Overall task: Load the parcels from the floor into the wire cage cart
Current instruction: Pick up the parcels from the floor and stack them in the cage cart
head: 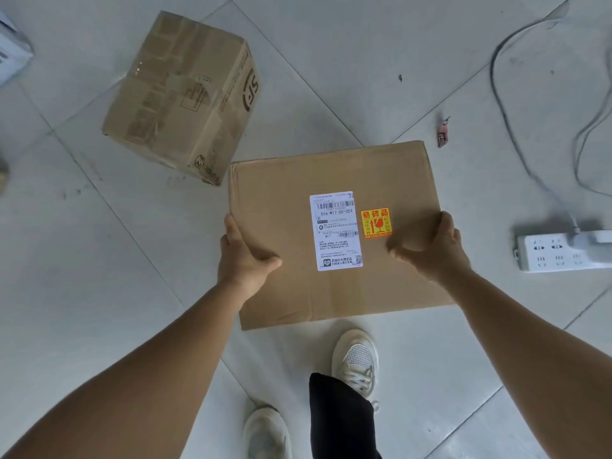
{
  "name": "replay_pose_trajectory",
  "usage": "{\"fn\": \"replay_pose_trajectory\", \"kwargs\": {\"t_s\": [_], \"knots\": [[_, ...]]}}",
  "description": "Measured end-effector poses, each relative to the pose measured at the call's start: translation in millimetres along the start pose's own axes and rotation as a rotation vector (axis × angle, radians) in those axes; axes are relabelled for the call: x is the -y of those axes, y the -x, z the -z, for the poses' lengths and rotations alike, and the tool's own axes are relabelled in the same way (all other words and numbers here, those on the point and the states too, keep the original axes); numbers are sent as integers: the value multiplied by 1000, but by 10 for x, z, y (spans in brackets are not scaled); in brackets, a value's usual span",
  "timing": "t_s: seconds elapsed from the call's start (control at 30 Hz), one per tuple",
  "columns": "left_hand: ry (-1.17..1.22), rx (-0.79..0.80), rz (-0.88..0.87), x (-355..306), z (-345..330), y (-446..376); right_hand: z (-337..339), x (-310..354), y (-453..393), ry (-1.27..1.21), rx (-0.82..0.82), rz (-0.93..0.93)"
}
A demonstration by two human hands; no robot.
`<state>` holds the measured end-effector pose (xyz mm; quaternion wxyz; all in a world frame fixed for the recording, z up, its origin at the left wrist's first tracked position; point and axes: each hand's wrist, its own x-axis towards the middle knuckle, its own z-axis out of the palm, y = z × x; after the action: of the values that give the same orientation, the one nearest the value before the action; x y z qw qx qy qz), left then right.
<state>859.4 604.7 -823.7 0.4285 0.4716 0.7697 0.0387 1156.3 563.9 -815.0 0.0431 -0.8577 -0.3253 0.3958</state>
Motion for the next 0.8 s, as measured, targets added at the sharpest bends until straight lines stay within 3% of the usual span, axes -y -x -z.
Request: {"fn": "replay_pose_trajectory", "kwargs": {"t_s": [0.27,0.8], "knots": [[76,-79,-22,-104,733,638,438,474,740,15,-46,72],[281,-400,-29,-501,3429,2617,1695,2502,3233,61,-52,373]]}}
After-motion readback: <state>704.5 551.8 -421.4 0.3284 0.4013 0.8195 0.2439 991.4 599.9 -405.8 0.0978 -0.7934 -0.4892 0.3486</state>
